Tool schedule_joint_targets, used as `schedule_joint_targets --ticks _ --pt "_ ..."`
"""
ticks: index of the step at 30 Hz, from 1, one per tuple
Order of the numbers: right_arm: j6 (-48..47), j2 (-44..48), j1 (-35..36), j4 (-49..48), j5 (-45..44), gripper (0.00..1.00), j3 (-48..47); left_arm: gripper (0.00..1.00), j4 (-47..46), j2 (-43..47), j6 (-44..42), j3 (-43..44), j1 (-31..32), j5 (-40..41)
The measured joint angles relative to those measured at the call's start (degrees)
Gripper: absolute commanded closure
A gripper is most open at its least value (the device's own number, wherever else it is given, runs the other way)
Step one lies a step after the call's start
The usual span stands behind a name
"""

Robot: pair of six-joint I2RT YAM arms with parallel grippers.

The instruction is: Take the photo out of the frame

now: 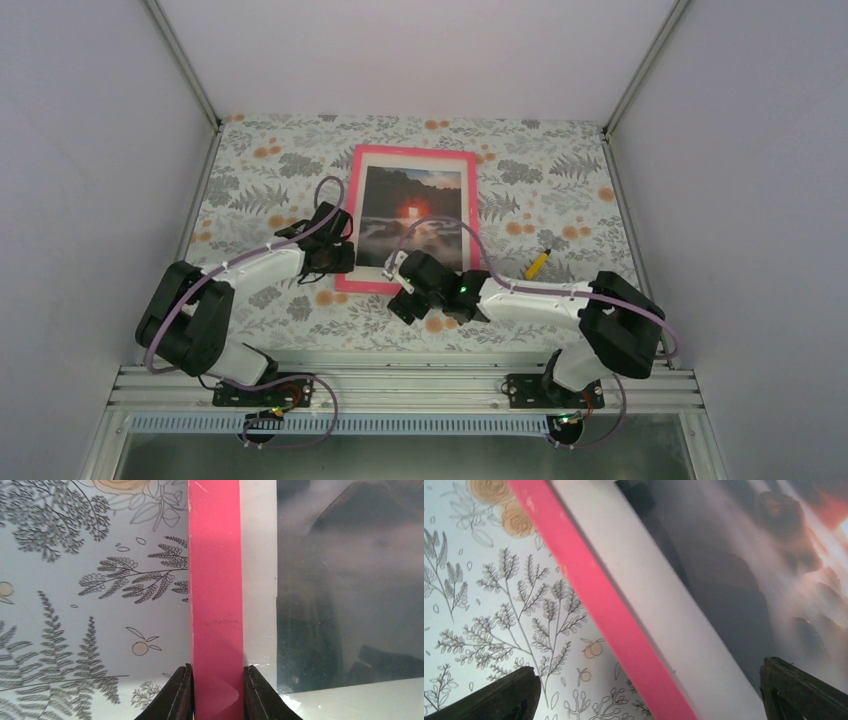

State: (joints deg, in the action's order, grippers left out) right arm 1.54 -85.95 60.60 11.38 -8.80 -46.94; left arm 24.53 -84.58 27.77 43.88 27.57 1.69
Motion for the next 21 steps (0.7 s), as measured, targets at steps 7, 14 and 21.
schedule_joint_targets --ticks 7,14,21 --pt "-1.7 -2.4 8.5 0.4 -11.3 0.04 -0.1 0.88 4.8 3.5 -0.2 2.4 0.1 1.7" --pt "-3.0 -8.3 13.3 0.7 -26.0 0.09 -1.1 0.88 8.4 6.2 -0.7 4.3 0.4 3.7" --pt "-4.3 -14.1 14.1 0.7 -36.7 0.17 -3.2 0.88 10.2 7.2 -0.8 4.6 0.7 4.3"
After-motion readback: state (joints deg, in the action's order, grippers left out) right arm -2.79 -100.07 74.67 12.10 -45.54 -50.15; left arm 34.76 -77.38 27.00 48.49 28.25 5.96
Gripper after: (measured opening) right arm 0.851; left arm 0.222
